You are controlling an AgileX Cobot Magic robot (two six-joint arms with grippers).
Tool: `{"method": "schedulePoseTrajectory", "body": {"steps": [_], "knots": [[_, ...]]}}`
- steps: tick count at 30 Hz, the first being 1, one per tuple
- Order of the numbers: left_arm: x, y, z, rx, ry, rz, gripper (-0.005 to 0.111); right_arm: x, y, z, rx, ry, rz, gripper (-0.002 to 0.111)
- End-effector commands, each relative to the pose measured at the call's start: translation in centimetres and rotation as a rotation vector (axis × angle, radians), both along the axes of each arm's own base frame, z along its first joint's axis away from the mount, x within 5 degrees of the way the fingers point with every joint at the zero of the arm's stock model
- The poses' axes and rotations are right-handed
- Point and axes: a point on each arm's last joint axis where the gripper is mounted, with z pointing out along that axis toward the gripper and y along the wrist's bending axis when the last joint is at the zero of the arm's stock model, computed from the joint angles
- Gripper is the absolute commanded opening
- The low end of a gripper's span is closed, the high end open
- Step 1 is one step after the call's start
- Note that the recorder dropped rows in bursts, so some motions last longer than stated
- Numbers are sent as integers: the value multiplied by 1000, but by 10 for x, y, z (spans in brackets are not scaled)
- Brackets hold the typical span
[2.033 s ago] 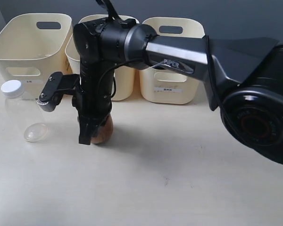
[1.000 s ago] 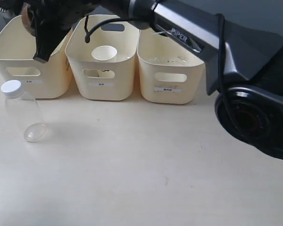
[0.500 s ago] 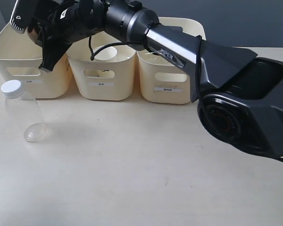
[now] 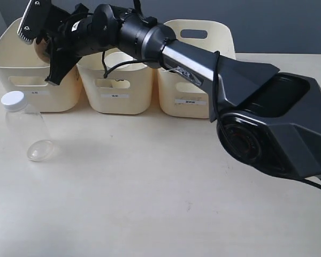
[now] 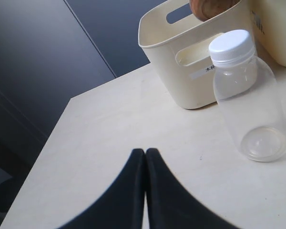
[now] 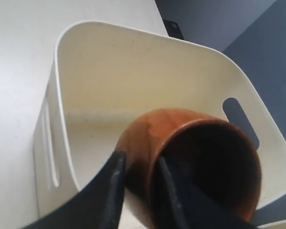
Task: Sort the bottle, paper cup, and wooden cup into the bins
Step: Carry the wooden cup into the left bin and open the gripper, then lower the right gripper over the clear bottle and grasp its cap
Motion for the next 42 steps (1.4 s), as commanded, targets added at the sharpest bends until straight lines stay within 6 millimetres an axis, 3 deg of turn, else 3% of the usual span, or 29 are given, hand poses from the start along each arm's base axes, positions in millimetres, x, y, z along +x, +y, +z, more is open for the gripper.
{"method": "schedulePoseTrajectory", "body": {"steps": [1,9,17,21,26,31,33,37,42], "knots": [[0,-1,0,-11,-6,-7,0,4,-1,7,41,-18,-21,25],[0,-1,0,-11,-6,-7,0,2,-4,30,77,-40,-23,25],[0,-1,0,-11,-6,-7,0,-23,-19,100,164,48,44,25],[0,-1,0,-11,-6,-7,0,-45,-30,115,58,156,173,25],[0,-1,0,-11,-6,-7,0,-68,-39,108,-97,326,336,25],[0,-1,0,-11,-6,-7,0,-73,-40,86,-204,415,402,25],[0,-1,0,-11,-6,-7,0,-72,-37,78,-209,435,404,33],[0,-1,0,-11,-6,-7,0,-70,-33,61,-218,472,407,63],[0,-1,0,-11,-6,-7,0,-64,-21,40,-168,507,377,68]]}}
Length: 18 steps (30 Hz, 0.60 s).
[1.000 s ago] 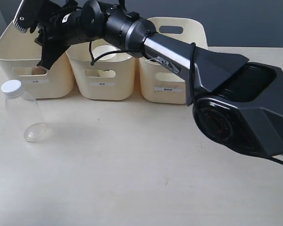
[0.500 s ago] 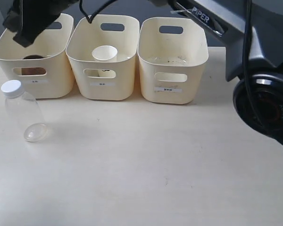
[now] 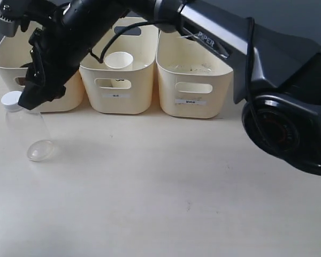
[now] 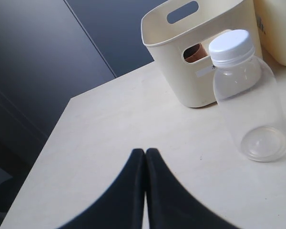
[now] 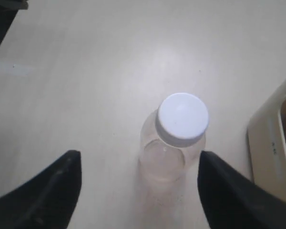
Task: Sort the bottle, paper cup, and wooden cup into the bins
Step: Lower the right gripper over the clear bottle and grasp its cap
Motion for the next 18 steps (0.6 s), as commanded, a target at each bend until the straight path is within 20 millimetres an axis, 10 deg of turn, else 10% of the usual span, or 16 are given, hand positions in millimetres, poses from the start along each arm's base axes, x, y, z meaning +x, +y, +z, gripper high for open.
{"method": "schedulePoseTrajectory", "body": {"steps": [1,18], "knots": [[0,-1,0,-11,-6,-7,0,6,8,-15,40,26,-41,68],[0,-1,0,-11,-6,-7,0,19,32,-45,214,-18,-107,68]]}}
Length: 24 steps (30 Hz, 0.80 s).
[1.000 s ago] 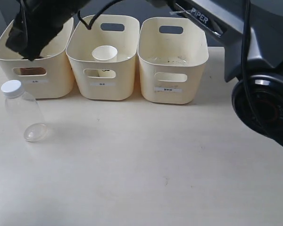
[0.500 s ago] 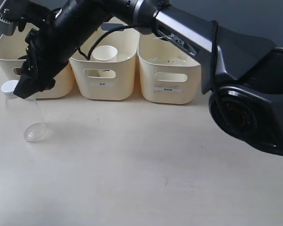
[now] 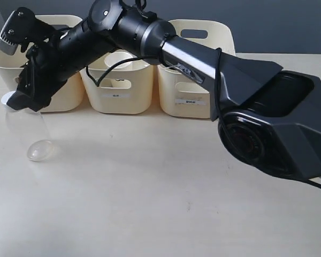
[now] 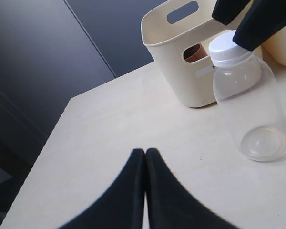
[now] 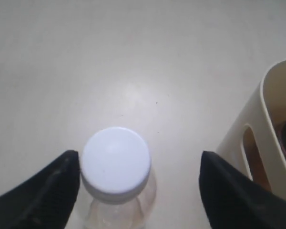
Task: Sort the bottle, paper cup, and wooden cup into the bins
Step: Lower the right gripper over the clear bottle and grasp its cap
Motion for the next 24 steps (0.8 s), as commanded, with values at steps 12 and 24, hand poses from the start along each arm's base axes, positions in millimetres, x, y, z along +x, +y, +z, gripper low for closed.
{"method": "schedulePoseTrajectory", "body": {"steps": [12,24], "knots": [[0,-1,0,-11,-6,-7,0,2,12,-22,74,17,-29,68],[0,-1,0,-11,-6,-7,0,-4,11,-21,53,41,19,-1]]}}
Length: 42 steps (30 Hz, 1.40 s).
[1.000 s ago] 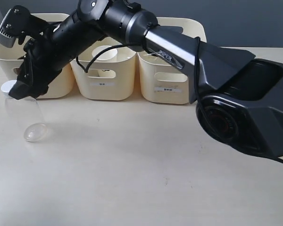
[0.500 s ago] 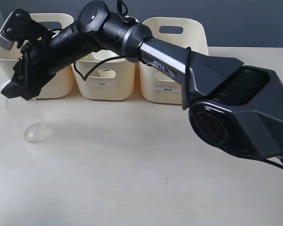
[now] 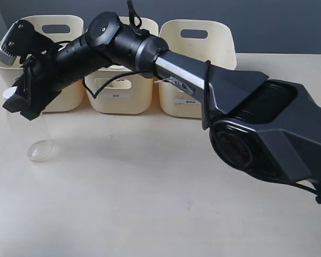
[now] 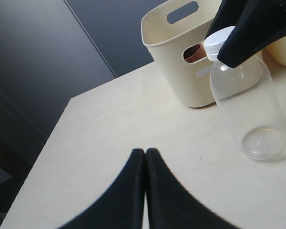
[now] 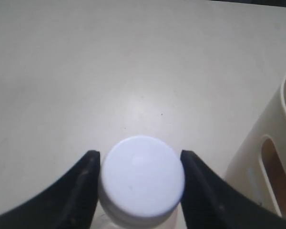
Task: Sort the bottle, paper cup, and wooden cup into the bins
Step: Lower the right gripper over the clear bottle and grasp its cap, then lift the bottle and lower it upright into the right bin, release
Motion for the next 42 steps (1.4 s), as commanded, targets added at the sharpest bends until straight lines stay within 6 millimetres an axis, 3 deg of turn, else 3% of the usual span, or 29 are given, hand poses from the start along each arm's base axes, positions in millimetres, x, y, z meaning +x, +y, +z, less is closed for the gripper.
{"method": "schedulePoseTrajectory", "body": {"steps": [1,5,6,9,11,13,27,32,39,42], "knots": [[0,-1,0,-11,-6,-7,0,-3,-3,13,10,2,27,-1],[0,-1,0,-11,-6,-7,0,-6,-10,49,22,-43,14,-1],[0,-1,0,-11,-6,-7,0,-8,-17,75,23,-78,-12,-1],[0,-1,0,-11,-6,-7,0,-13,-39,130,-10,-198,-89,-1],[0,-1,0,-11,-6,-7,0,-17,-52,162,16,-256,-130,-1],[0,-1,0,-11,-6,-7,0,-18,-63,181,19,-290,-172,-1],[0,-1,0,-11,-6,-7,0,-4,-113,209,-102,-326,-364,-1],[0,-1,0,-11,-6,-7,0,-6,-151,219,-108,-335,-442,-1],[0,-1,0,-11,-6,-7,0,-17,-211,212,-37,-379,-603,-1],[0,-1,0,-11,-6,-7,0,-16,-242,198,-24,-362,-694,-1]]}}
